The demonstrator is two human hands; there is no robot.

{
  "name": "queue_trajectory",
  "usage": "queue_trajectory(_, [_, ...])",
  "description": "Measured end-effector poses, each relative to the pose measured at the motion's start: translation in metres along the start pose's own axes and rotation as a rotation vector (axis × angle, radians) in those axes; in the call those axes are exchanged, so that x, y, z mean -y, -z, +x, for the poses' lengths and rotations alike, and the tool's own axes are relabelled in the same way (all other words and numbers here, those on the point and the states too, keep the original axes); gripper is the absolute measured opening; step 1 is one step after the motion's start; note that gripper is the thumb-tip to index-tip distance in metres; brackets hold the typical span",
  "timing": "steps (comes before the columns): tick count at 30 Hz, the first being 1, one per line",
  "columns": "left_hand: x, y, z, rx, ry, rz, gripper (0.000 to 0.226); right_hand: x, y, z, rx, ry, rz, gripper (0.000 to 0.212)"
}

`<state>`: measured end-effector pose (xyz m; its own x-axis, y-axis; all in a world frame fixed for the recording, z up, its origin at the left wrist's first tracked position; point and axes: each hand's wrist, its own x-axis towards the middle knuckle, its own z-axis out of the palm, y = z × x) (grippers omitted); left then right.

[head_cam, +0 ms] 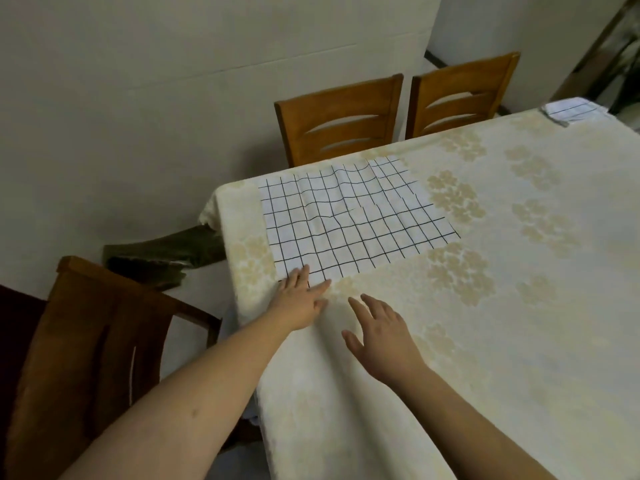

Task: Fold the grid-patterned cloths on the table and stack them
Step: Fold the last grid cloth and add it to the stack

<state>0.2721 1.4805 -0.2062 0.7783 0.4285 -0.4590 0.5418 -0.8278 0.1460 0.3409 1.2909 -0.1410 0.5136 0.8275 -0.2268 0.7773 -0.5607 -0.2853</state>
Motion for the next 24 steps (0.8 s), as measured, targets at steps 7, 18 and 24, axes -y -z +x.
queue_trajectory(7, [0.007,-0.016,0.001,-0.071,0.032,0.027,0.057,-0.007,-0.006,-0.002,0.028,-0.004,-0.021,0.073])
queue_trajectory(18, [-0.032,-0.020,-0.038,-0.117,0.008,0.023,0.060,-0.013,0.001,-0.027,0.024,0.031,0.017,0.075])
queue_trajectory(24, [-0.075,-0.049,-0.098,-0.130,0.032,-0.039,0.063,-0.029,-0.008,-0.055,0.014,0.033,0.050,0.066])
